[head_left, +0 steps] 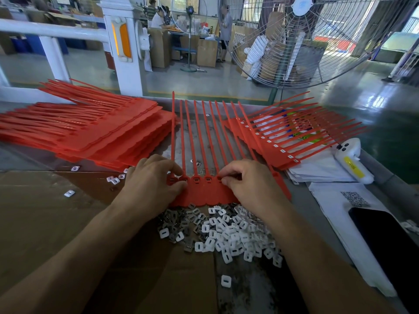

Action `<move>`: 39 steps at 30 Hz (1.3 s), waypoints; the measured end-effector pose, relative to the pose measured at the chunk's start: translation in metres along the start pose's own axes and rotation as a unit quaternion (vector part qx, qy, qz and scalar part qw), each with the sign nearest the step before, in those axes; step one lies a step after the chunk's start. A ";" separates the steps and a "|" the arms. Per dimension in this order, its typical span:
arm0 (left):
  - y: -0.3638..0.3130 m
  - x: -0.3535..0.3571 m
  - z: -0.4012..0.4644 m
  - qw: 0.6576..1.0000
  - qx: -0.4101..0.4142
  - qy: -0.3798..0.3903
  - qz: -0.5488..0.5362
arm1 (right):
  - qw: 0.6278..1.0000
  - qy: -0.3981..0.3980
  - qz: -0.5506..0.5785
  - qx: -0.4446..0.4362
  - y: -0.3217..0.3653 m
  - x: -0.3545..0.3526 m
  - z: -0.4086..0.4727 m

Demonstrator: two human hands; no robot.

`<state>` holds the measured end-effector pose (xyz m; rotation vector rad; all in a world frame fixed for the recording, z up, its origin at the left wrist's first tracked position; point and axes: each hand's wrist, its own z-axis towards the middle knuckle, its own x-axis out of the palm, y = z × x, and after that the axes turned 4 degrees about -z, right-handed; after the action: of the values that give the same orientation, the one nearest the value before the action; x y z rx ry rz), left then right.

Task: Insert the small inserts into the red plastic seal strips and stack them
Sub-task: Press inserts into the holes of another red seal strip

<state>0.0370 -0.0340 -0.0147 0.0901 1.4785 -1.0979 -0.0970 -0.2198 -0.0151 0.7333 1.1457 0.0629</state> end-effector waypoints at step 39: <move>-0.015 -0.004 -0.003 0.985 0.061 -0.029 -0.160 | 0.996 -0.042 0.035 -0.069 0.035 0.007 -0.015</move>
<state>0.0266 -0.0381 -0.0041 -0.0960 1.4026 -1.4384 -0.0951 -0.1828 -0.0047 0.6478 1.0248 0.1668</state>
